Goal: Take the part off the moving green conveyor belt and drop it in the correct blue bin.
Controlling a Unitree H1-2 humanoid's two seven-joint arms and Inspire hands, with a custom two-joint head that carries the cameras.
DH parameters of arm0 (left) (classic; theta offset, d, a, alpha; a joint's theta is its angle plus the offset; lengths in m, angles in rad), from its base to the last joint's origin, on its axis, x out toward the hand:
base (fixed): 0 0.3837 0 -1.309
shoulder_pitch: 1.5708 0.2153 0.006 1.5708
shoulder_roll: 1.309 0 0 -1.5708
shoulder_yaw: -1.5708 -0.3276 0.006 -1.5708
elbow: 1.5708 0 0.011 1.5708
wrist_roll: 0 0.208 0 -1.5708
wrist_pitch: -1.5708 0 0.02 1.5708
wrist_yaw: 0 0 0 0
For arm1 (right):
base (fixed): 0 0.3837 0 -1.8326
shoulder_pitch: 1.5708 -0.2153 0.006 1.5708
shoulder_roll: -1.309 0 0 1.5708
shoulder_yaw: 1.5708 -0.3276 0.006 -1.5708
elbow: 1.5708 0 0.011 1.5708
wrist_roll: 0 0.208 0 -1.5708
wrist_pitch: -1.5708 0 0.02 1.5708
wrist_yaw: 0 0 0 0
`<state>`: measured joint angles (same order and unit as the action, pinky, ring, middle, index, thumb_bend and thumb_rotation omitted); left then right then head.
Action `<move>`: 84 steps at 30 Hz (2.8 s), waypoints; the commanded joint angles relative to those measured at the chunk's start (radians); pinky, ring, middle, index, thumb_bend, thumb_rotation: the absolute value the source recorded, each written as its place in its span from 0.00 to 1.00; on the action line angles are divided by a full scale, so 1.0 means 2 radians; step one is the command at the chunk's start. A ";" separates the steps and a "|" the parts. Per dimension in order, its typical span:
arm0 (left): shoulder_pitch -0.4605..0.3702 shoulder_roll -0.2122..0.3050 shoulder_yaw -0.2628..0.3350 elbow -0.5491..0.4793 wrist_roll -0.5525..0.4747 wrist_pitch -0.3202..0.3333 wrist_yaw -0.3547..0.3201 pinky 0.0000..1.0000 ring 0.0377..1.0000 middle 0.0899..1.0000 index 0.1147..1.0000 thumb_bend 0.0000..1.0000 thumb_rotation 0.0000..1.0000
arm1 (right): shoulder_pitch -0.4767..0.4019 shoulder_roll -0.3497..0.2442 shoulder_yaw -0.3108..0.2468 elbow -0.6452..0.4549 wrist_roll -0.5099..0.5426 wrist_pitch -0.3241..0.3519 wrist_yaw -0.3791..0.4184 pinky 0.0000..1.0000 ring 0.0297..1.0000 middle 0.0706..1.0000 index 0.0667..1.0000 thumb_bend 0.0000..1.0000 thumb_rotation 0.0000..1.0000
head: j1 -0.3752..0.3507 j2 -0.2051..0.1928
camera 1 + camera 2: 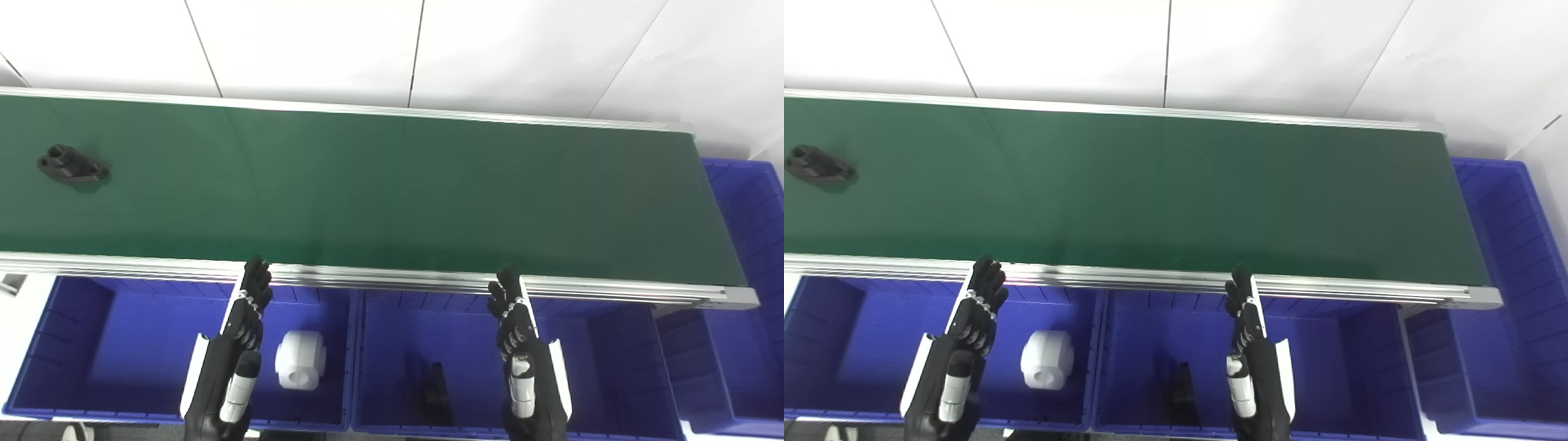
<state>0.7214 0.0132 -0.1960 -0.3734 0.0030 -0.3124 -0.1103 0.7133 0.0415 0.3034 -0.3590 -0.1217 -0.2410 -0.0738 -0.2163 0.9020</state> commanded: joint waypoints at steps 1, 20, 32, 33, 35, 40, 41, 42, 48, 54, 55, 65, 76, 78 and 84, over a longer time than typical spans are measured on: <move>-0.001 -0.001 -0.001 -0.008 -0.001 -0.023 0.004 1.00 1.00 1.00 1.00 0.78 0.93 | 0.002 0.005 0.002 -0.009 -0.002 -0.012 0.002 0.98 0.97 0.99 0.99 0.93 1.00 | 0.001 -0.001; -0.002 -0.001 -0.003 0.001 0.003 -0.035 0.005 1.00 1.00 1.00 1.00 0.77 0.91 | 0.000 0.002 0.001 -0.012 0.001 -0.002 0.005 0.99 0.98 0.99 1.00 0.94 1.00 | 0.003 -0.001; -0.002 -0.003 -0.003 0.000 0.005 -0.034 0.006 1.00 1.00 1.00 1.00 0.77 0.92 | -0.001 0.000 0.001 -0.012 0.006 -0.005 0.007 0.99 0.98 0.99 1.00 0.93 1.00 | 0.003 -0.002; -0.002 -0.003 -0.003 0.001 0.004 -0.036 0.006 1.00 1.00 1.00 1.00 0.76 0.92 | -0.001 0.000 0.001 -0.011 0.006 -0.005 0.008 1.00 0.98 0.99 1.00 0.93 1.00 | 0.003 -0.002; -0.002 -0.002 -0.003 0.002 0.000 -0.037 0.006 1.00 1.00 1.00 1.00 0.76 0.91 | -0.001 0.000 0.001 -0.012 0.005 -0.006 0.007 0.99 0.98 0.99 0.99 0.94 1.00 | 0.003 -0.001; 0.000 -0.001 -0.003 0.003 0.003 -0.040 0.005 1.00 1.00 1.00 1.00 0.76 0.92 | 0.001 0.000 0.002 -0.012 0.007 -0.007 0.007 1.00 0.98 0.99 0.99 0.93 1.00 | 0.001 -0.003; 0.000 -0.001 -0.003 0.003 0.003 -0.040 0.005 1.00 1.00 1.00 1.00 0.76 0.91 | 0.001 0.000 0.002 -0.012 0.008 -0.007 0.007 1.00 0.98 0.99 0.99 0.93 1.00 | 0.001 -0.004; 0.001 -0.001 -0.004 0.003 0.003 -0.038 0.005 1.00 1.00 1.00 1.00 0.76 0.91 | 0.001 0.000 0.002 -0.012 0.008 -0.007 0.007 0.99 0.98 0.99 0.99 0.93 1.00 | 0.001 -0.004; 0.002 -0.003 -0.005 0.002 0.010 -0.039 0.007 1.00 1.00 1.00 1.00 0.76 0.92 | 0.002 -0.002 0.001 -0.012 0.008 -0.007 0.007 0.99 0.98 0.99 0.99 0.93 1.00 | 0.006 -0.005; 0.004 -0.006 -0.007 0.003 0.011 -0.041 0.010 1.00 1.00 1.00 1.00 0.77 0.92 | 0.003 -0.006 -0.001 -0.010 0.012 -0.009 0.008 0.99 0.98 0.99 1.00 0.93 1.00 | 0.011 -0.007; 0.004 -0.006 -0.007 0.003 0.011 -0.041 0.011 1.00 1.00 1.00 1.00 0.77 0.92 | 0.003 -0.006 -0.001 -0.010 0.013 -0.010 0.008 1.00 0.98 0.99 1.00 0.93 1.00 | 0.012 -0.008; 0.010 -0.015 -0.018 0.022 0.039 -0.059 0.019 1.00 1.00 1.00 1.00 0.83 0.91 | 0.005 -0.019 -0.015 0.011 0.029 -0.039 0.013 1.00 0.98 0.99 0.99 0.92 0.99 | 0.070 -0.046; 0.006 -0.042 -0.042 0.062 0.096 -0.078 0.054 1.00 1.00 1.00 1.00 0.86 0.91 | -0.006 -0.045 -0.046 0.049 0.077 -0.075 0.033 1.00 1.00 1.00 1.00 0.91 1.00 | 0.175 -0.102; 0.004 -0.045 -0.050 0.069 0.096 -0.078 0.063 1.00 1.00 1.00 1.00 0.86 0.90 | -0.007 -0.050 -0.051 0.057 0.085 -0.081 0.038 1.00 1.00 1.00 1.00 0.91 1.00 | 0.192 -0.112; -0.004 -0.043 -0.073 0.089 0.098 -0.079 0.090 1.00 1.00 1.00 1.00 0.88 0.89 | -0.012 -0.057 -0.061 0.076 0.108 -0.089 0.052 1.00 1.00 1.00 1.00 0.87 1.00 | 0.231 -0.145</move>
<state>0.7146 -0.0595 -0.3154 -0.1940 0.1864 -0.4296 0.0486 0.6888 -0.0733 0.1883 -0.1993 0.0804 -0.3574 0.0135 0.2086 0.6427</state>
